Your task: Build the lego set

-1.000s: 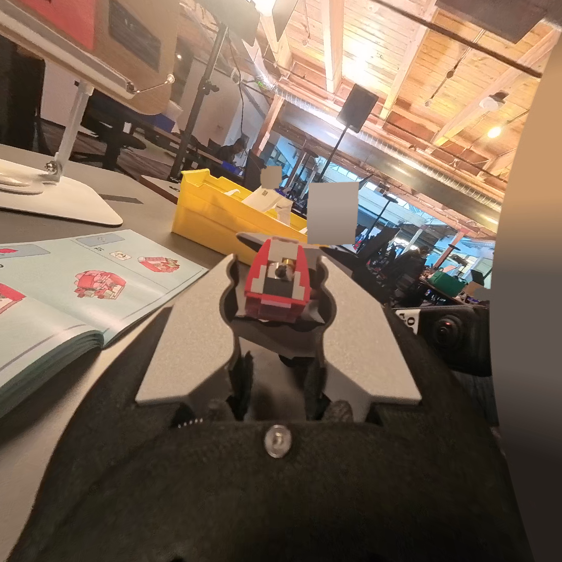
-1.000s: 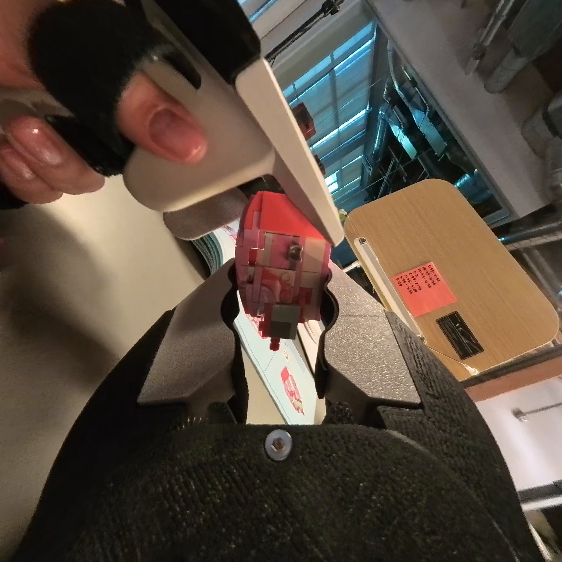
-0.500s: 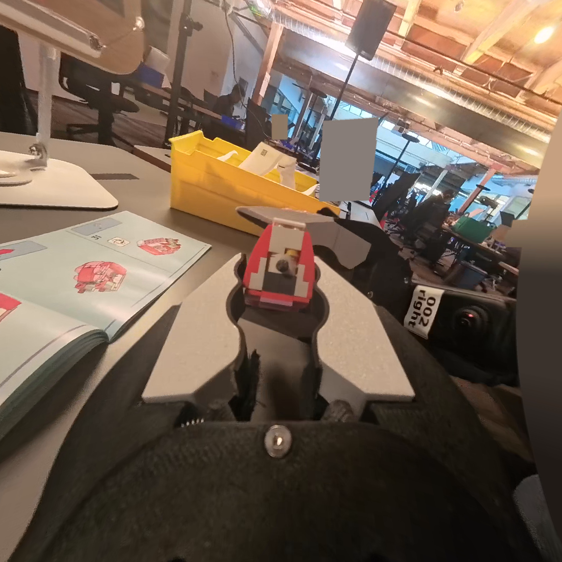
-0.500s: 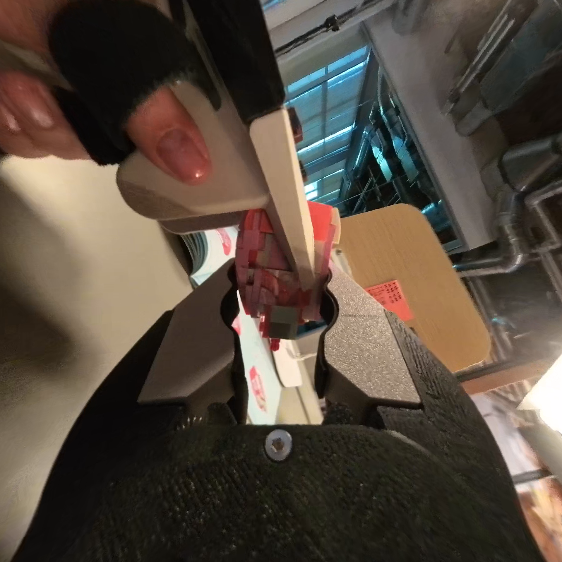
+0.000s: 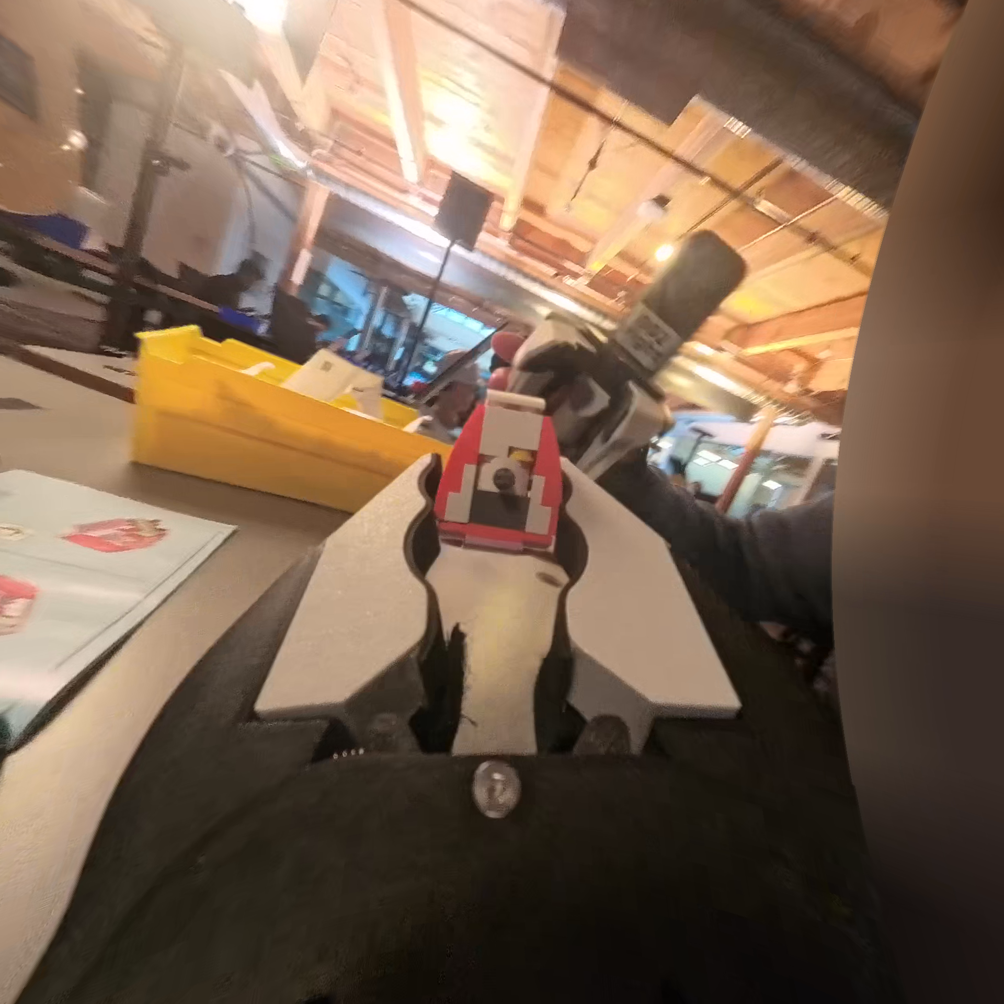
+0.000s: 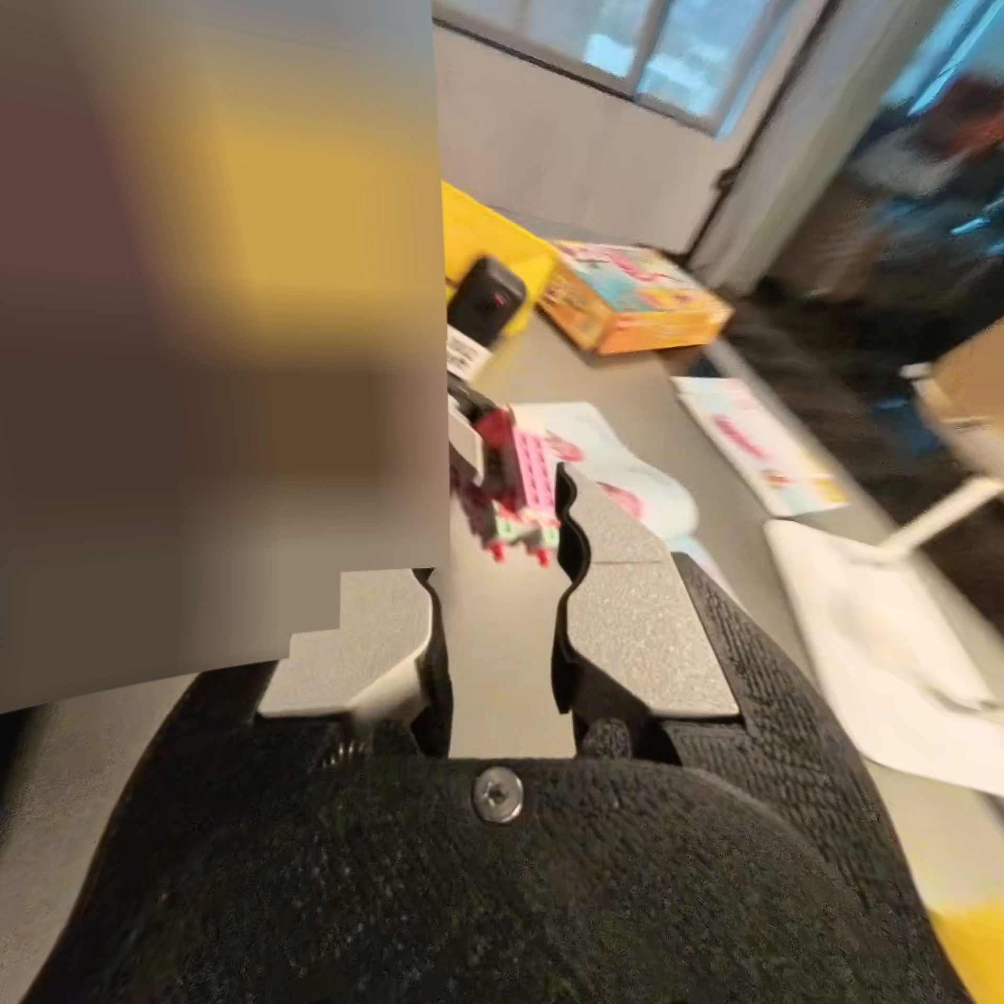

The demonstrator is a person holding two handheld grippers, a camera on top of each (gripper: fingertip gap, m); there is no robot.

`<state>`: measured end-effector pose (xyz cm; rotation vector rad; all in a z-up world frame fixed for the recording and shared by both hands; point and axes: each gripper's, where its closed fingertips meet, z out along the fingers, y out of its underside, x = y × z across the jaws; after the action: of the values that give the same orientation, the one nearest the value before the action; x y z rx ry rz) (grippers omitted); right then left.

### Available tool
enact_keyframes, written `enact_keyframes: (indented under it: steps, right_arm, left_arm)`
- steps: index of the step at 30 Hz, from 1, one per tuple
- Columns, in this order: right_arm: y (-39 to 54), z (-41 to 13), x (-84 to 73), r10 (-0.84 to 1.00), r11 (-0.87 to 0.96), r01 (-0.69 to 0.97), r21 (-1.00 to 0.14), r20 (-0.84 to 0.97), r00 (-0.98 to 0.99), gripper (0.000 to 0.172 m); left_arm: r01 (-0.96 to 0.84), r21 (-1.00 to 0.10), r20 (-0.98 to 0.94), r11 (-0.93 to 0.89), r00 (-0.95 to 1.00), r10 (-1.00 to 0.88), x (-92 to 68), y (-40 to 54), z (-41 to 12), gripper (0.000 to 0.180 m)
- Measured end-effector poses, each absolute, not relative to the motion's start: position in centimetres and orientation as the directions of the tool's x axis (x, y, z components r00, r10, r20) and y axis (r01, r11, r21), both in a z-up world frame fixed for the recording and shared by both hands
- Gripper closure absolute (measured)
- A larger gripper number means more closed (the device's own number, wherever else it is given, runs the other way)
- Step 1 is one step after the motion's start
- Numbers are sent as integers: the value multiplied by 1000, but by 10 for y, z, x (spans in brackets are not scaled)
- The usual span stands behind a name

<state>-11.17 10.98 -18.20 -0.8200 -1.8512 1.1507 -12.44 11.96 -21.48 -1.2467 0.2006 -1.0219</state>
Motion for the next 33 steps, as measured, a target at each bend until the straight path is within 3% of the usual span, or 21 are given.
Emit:
enact_keyframes:
  steps: [4, 12, 26, 33]
  right_arm:
    - [93, -173, -128, 826, 290, 332, -898, 60, -560, 144]
    - [89, -194, -133, 804, 360, 511, -781, -18, -594, 152]
    - [90, -207, -117, 697, 594, 460, -660, 137, -704, 158]
    - [83, -206, -104, 663, 508, 522, -685, -76, -745, 158]
  left_arm:
    - [548, -835, 387, -46, 526, -757, -125, 117, -212, 142]
    - [384, -923, 228, 28, 602, -765, -102, 112, -217, 142]
    - [281, -959, 150, 38, 617, -772, -88, 113, -224, 142]
    - [221, -973, 86, 65, 610, -788, -77, 108, -226, 142]
